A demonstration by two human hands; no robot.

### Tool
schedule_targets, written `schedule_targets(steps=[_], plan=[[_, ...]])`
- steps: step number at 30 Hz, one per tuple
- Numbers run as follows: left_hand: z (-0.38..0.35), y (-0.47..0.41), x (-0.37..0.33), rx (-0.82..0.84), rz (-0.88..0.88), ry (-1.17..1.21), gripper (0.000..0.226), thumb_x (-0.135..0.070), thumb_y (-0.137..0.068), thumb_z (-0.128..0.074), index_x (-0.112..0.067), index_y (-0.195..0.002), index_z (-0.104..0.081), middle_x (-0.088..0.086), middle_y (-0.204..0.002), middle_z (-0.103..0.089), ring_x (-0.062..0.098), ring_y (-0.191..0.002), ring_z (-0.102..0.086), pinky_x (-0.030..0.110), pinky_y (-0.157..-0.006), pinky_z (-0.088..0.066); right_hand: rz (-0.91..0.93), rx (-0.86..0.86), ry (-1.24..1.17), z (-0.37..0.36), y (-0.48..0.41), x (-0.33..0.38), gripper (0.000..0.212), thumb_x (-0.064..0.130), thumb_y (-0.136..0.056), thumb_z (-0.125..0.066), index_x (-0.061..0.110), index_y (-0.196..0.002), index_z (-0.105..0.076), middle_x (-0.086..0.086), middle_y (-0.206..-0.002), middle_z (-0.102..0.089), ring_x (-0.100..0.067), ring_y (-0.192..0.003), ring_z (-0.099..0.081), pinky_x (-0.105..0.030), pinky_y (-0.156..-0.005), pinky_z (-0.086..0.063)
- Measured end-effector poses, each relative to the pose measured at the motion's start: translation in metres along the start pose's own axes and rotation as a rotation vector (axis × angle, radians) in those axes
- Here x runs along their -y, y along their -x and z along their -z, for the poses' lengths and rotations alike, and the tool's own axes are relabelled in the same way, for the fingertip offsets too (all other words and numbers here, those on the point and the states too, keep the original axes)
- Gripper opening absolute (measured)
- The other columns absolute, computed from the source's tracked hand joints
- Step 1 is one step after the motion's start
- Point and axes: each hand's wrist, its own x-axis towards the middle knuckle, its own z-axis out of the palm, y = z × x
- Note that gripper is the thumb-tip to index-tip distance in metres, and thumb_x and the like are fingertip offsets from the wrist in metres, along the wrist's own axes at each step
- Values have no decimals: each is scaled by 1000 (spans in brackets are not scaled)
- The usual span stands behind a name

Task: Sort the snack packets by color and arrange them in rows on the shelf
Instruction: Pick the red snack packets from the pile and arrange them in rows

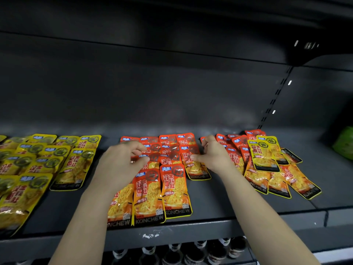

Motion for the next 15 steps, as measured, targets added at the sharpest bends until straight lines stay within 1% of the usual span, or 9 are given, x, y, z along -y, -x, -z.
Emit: schedule_targets(steps=[3, 6, 7, 10, 13, 15], plan=[[-3, 1, -5, 4, 0, 9, 17, -29, -84, -72, -26, -100, -69, -14, -88, -64, 7, -88, -64, 33, -83, -52, 11, 16, 2, 1, 4, -1, 43, 36, -79, -78, 15, -102, -48, -1, -98, -55, -20, -87, -55, -29, -70, -39], [-7, 2, -10, 13, -11, 30, 17, -29, -84, -72, -28, -101, -69, -15, -90, -65, 6, -89, -63, 36, -85, -53, 19, 11, -76, 11, 8, -1, 34, 40, -85, -71, 16, -103, -54, 3, -97, -56, -18, -91, -55, -27, -72, -38], [-9, 2, -13, 17, -17, 36, 17, -29, -84, -72, -28, -101, -69, -15, -91, -65, 5, -89, -63, 36, -85, -53, 27, 9, -99, 16, 9, -3, 30, 40, -86, -70, 17, -100, -56, 4, -94, -57, -18, -90, -57, -27, -70, -38], [-19, 1, -26, 12, -41, 45, 19, -28, -83, -73, -28, -102, -69, -13, -93, -67, 5, -89, -63, 35, -84, -53, 77, 3, -109, 36, 19, -16, 20, 37, -86, -70, 19, -89, -62, 7, -77, -61, -16, -77, -60, -27, -61, -39], [-36, -2, -48, 29, -69, 68, 21, -26, -83, -73, -25, -103, -70, -11, -92, -68, 5, -87, -63, 34, -84, -54, 83, -62, -44, 58, 29, -37, 15, 34, -86, -70, 20, -88, -64, 10, -77, -58, -8, -74, -55, -21, -60, -39], [-51, -5, -66, 66, -95, 61, 21, -27, -83, -72, -26, -103, -69, -11, -94, -68, 6, -88, -64, 34, -84, -53, 72, -107, -22, 72, 34, -54, 13, 34, -85, -71, 24, -86, -62, 9, -76, -57, -12, -73, -56, -23, -58, -37]])
